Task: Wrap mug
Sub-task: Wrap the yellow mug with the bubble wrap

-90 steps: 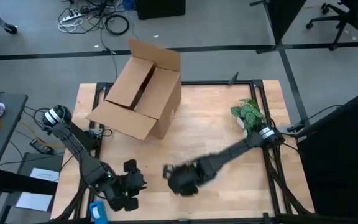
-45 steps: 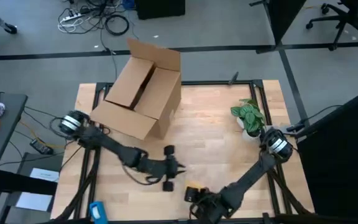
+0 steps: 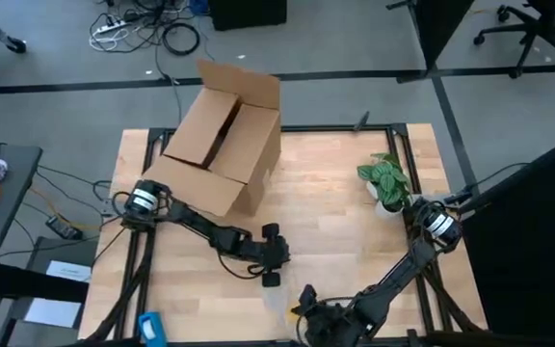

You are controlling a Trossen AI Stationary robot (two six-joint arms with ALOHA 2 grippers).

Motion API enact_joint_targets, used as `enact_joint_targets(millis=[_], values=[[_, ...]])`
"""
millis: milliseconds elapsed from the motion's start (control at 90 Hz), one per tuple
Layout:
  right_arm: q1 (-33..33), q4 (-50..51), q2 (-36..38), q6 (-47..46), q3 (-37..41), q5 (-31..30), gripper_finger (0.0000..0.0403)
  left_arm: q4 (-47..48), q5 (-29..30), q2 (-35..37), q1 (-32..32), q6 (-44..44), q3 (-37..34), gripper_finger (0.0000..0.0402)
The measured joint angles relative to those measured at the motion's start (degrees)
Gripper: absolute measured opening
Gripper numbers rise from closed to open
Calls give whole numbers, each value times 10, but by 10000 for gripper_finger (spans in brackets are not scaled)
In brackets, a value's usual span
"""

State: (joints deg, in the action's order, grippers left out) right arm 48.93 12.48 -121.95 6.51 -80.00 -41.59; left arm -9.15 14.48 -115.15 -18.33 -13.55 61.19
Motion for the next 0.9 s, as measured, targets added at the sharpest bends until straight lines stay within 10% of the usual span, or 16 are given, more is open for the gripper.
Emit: enact_joint_targets(millis=[433,900], values=[[36,-214,-1,-360,167,-116,12,52,-2,12,0,-31,-1,54],[33,-191,16,-425,196,-38,194,57,-4,14,7,-45,-2,54]])
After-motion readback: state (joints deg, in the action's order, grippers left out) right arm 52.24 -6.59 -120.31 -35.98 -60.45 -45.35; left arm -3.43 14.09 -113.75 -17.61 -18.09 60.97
